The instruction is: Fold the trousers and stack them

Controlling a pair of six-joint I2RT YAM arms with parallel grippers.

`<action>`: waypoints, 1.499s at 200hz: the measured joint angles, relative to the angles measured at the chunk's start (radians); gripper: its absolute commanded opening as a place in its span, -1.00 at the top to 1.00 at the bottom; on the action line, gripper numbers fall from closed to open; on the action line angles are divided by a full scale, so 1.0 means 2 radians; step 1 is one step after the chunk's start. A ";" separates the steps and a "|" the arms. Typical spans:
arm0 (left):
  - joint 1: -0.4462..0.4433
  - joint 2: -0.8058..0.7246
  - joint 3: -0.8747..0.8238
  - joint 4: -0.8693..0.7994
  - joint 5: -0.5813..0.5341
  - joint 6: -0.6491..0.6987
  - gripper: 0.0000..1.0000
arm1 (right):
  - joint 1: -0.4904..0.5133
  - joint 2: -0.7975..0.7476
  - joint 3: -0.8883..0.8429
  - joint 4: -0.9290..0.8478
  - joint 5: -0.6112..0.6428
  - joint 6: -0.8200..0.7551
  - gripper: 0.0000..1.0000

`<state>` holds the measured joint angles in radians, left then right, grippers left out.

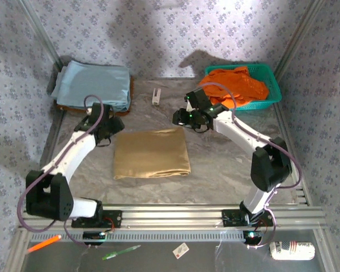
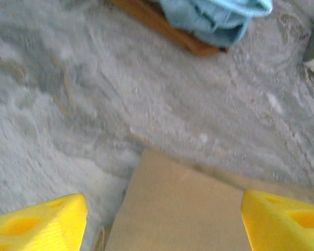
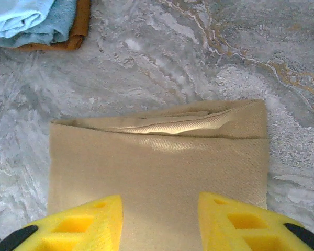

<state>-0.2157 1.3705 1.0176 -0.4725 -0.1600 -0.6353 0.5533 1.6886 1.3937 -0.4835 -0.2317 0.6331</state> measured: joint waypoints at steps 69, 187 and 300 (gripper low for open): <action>-0.003 0.271 0.201 -0.006 -0.027 0.094 -0.40 | -0.012 -0.027 -0.064 -0.001 -0.006 0.002 -0.20; -0.025 0.477 0.430 -0.086 -0.089 0.131 0.27 | -0.071 -0.046 -0.143 0.016 -0.036 -0.011 -0.26; -0.042 0.408 0.300 0.010 -0.101 0.138 1.00 | -0.094 -0.080 -0.178 0.022 -0.040 -0.013 -0.25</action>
<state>-0.2996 2.1860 1.6184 -0.4515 -0.3626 -0.3599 0.3656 1.5280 1.0374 -0.4389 -0.3115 0.6079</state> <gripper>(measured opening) 0.058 0.626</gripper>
